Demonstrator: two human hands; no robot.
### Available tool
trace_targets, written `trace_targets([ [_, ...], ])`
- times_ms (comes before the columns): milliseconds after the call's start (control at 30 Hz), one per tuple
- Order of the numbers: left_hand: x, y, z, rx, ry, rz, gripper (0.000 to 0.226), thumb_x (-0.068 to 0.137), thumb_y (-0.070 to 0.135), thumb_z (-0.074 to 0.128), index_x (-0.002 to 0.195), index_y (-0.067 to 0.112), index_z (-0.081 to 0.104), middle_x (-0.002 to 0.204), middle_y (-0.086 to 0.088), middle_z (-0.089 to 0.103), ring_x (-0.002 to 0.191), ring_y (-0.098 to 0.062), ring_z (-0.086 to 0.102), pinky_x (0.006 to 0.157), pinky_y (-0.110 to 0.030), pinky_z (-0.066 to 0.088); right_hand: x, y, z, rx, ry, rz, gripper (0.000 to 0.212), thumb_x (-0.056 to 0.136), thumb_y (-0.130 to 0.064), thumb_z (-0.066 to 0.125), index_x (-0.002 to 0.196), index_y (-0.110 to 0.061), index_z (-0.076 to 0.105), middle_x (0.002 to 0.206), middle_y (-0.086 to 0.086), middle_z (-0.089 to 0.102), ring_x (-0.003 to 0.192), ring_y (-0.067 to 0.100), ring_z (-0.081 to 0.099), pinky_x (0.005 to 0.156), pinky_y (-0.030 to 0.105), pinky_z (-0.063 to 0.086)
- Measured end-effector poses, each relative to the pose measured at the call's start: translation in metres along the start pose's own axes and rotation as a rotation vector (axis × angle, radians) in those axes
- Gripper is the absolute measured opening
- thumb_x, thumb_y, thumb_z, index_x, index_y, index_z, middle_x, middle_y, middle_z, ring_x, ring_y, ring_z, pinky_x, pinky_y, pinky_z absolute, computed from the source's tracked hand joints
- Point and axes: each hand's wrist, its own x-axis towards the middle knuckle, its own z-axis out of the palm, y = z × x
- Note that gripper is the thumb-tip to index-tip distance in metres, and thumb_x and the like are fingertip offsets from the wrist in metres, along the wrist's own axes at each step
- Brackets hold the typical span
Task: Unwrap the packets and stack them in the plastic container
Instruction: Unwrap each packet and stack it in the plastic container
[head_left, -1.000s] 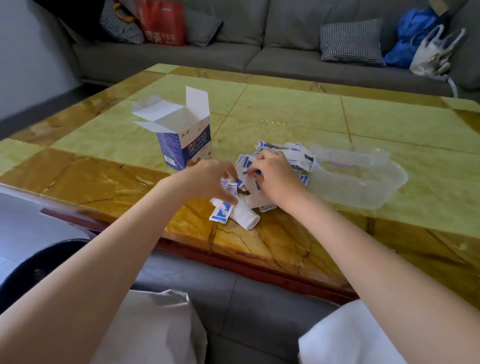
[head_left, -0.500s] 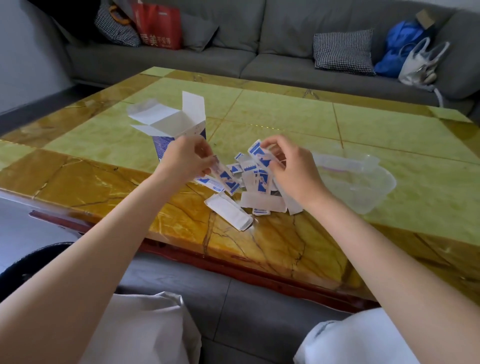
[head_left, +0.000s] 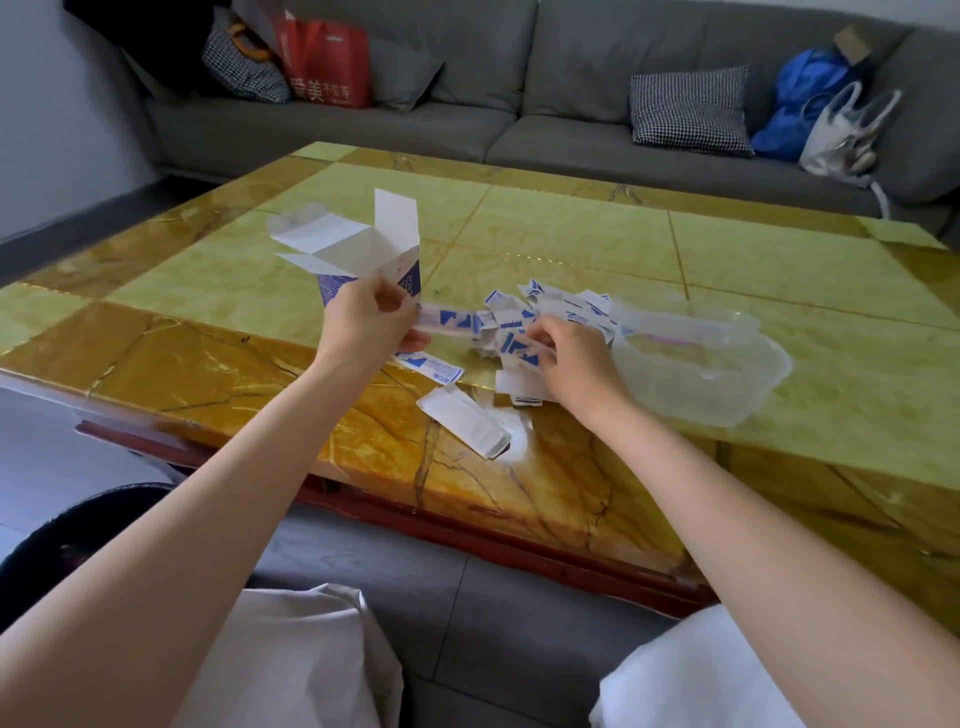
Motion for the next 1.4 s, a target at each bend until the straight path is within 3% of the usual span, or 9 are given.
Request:
trace_targets([
  [167,-0.007,0.009,0.01,-0.305,-0.005,-0.164,0.006,0.09,0.009,0.052,0.085,0.009,0.05,0.082,-0.006,0.064,0.061,-0.012,0.068,0.067,-0.025,0.059,0.005,-0.027,-0.009,0.837,-0.028,0.29,0.001,0.089,-0.008,0.058,0.088,-0.009,0.059,0.083,0.002,0.062,0.078,0.015,0.057,0.065,0.019,0.045],
  [300,-0.016,0.011,0.03,-0.086,-0.172,-0.026,0.013,0.089,0.01,0.055,0.078,0.013,0.049,0.084,-0.006,0.064,0.072,-0.017,0.068,0.067,-0.027,0.059,0.004,-0.036,-0.006,1.268,-0.125,0.402,0.014,0.089,-0.001,0.055,0.079,-0.01,0.053,0.08,0.008,0.062,0.072,0.018,0.059,0.064,0.025,0.047],
  [433,-0.014,0.003,0.017,0.55,-0.601,0.26,0.019,0.085,0.025,0.063,0.103,0.023,0.06,0.111,0.007,0.06,0.106,-0.011,0.057,0.088,-0.024,0.046,0.01,-0.029,-0.014,0.756,0.147,0.301,0.002,0.092,-0.011,0.053,0.092,-0.013,0.052,0.089,0.003,0.06,0.08,0.018,0.057,0.069,0.03,0.044],
  [567,-0.011,-0.011,0.005,0.959,-0.813,0.309,0.047,0.083,0.029,0.065,0.127,0.037,0.048,0.138,0.012,0.038,0.128,-0.017,0.032,0.105,-0.037,0.032,0.003,-0.022,-0.023,0.165,0.033,-0.032,0.015,0.096,-0.007,0.036,0.111,-0.01,0.035,0.07,-0.003,0.042,0.058,0.018,0.044,0.057,0.037,0.044],
  [733,-0.007,-0.017,0.01,0.91,-0.579,0.429,0.027,0.079,0.028,0.069,0.103,0.021,0.06,0.106,0.003,0.057,0.097,-0.015,0.047,0.083,-0.028,0.04,-0.003,-0.011,-0.015,0.053,-0.17,0.008,0.048,0.092,-0.013,0.052,0.133,-0.015,0.027,0.066,-0.007,0.031,0.059,0.011,0.038,0.057,0.033,0.046],
  [900,-0.009,-0.01,0.013,0.818,-0.403,0.516,0.016,0.082,0.028,0.066,0.09,0.015,0.063,0.084,0.002,0.061,0.078,-0.018,0.057,0.069,-0.029,0.047,-0.006,-0.001,-0.018,0.045,-0.196,0.025,0.014,0.088,-0.02,0.061,0.094,-0.013,0.05,0.07,-0.004,0.051,0.046,0.007,0.05,0.033,0.009,0.031],
  [1167,-0.022,-0.019,0.033,0.916,-0.43,0.898,0.026,0.092,0.024,0.052,0.114,0.017,0.066,0.128,-0.005,0.054,0.116,-0.023,0.046,0.091,-0.036,0.049,-0.013,0.0,-0.022,0.008,0.053,-0.034,0.015,0.091,-0.009,0.042,0.086,0.002,0.052,0.079,0.019,0.066,0.067,0.033,0.065,0.059,0.046,0.053],
  [1300,-0.023,-0.024,0.035,0.829,-0.616,0.699,0.047,0.083,0.039,0.061,0.124,0.017,0.057,0.132,-0.004,0.043,0.115,-0.018,0.046,0.096,-0.028,0.041,-0.022,-0.002,-0.017,0.013,-0.281,-0.064,0.019,0.095,-0.011,0.041,0.088,0.003,0.052,0.066,0.004,0.053,0.052,0.013,0.049,0.046,0.025,0.038],
  [1400,-0.021,-0.019,0.03,0.728,-0.679,0.514,0.06,0.077,0.044,0.067,0.129,0.019,0.052,0.133,0.002,0.042,0.097,-0.007,0.044,0.084,-0.018,0.037,-0.023,0.003,-0.01,-0.016,-0.275,-0.047,0.023,0.095,-0.01,0.042,0.073,-0.006,0.043,0.059,0.0,0.036,0.051,0.013,0.03,0.049,0.027,0.023],
])
